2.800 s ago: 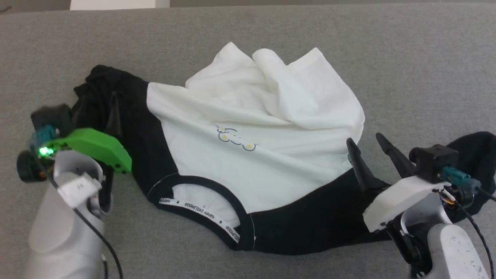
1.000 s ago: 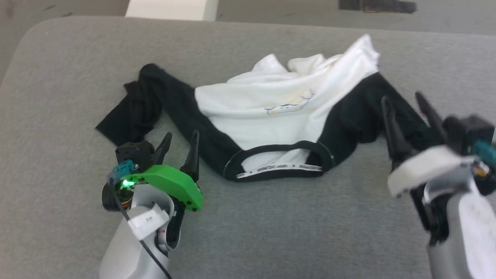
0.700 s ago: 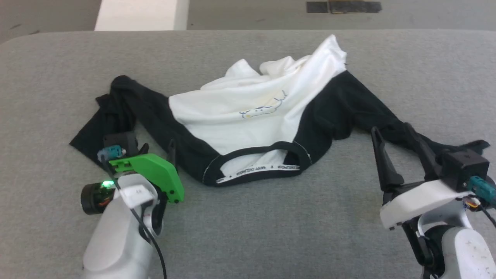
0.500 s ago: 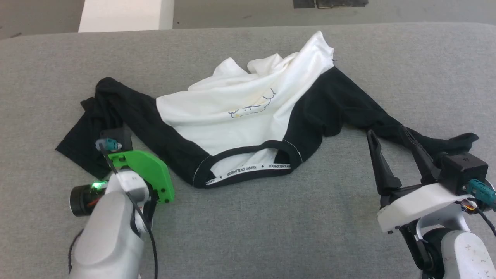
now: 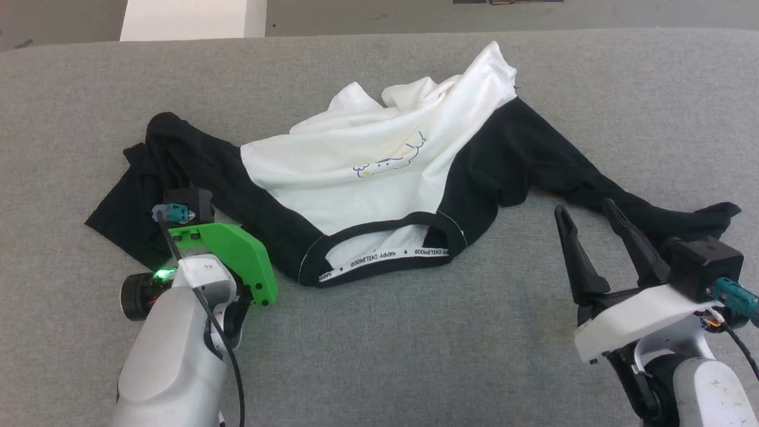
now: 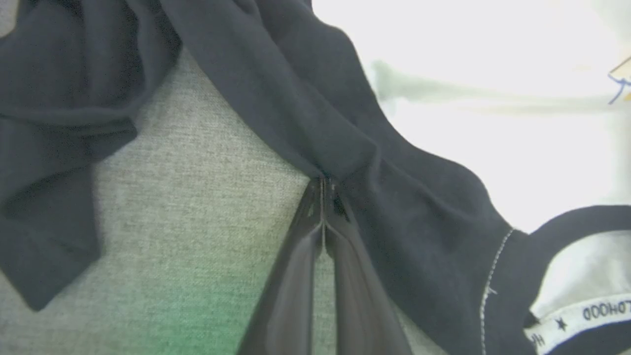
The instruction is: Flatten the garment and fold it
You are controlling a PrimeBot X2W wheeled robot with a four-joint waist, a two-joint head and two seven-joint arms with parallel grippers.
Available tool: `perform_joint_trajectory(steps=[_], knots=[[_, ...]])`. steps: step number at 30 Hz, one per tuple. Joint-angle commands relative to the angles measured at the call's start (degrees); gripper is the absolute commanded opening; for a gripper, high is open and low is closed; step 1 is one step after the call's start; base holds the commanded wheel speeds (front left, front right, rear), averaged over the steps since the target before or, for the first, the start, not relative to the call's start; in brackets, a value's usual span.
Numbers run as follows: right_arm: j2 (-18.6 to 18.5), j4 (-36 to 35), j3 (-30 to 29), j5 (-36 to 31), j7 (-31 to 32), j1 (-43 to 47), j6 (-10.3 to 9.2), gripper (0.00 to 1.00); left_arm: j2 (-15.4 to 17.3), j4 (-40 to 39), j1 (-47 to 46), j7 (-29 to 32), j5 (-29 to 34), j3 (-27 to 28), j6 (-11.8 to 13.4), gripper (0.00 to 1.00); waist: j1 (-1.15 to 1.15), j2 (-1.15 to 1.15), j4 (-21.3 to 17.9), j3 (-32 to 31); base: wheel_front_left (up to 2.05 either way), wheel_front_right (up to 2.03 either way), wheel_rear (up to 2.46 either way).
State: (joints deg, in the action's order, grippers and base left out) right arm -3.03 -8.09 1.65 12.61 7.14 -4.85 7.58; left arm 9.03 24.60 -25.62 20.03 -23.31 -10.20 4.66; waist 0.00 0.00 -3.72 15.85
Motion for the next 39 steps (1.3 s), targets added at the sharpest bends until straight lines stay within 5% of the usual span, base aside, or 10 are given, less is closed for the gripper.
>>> perform_joint_trajectory(steps=[1,11,27,28,29,39], knots=[[0.1,-0.4,0.0,0.1,0.2,0.2,-0.09,1.00,-0.4,0.9,-0.2,-0.3,-0.2,-0.3,-0.2,0.00,0.00,0.00,0.0,0.1,0.00,0.00,0.00],[0.1,0.3,-1.2,0.2,0.4,1.2,-0.09,1.00,0.0,-2.6,2.0,-3.9,-1.0,1.9,2.2,0.00,0.00,0.00,0.8,-1.1,0.00,0.00,0.00],[0.1,0.4,-2.7,0.8,0.7,2.9,-0.09,1.00,2.0,-20.2,18.2,1.5,-2.8,3.8,7.2,0.00,0.00,0.00,2.8,-2.7,0.00,0.00,0.00],[0.1,0.4,-2.8,0.8,0.8,3.0,-0.09,1.00,1.8,-21.0,18.5,0.8,-3.2,4.1,7.0,0.56,0.00,0.00,2.9,-2.7,0.00,0.00,0.00],[0.1,0.4,-2.9,0.9,0.8,3.0,-0.09,1.00,1.6,-21.4,18.7,0.2,-3.5,4.1,6.7,1.00,0.00,0.00,3.0,-2.7,0.00,0.00,0.00],[0.1,0.0,-2.1,0.9,1.3,2.6,-0.09,1.00,1.9,-21.5,15.5,-3.2,-3.1,4.1,5.8,1.00,0.00,0.00,2.8,-2.6,0.00,0.00,0.00]])
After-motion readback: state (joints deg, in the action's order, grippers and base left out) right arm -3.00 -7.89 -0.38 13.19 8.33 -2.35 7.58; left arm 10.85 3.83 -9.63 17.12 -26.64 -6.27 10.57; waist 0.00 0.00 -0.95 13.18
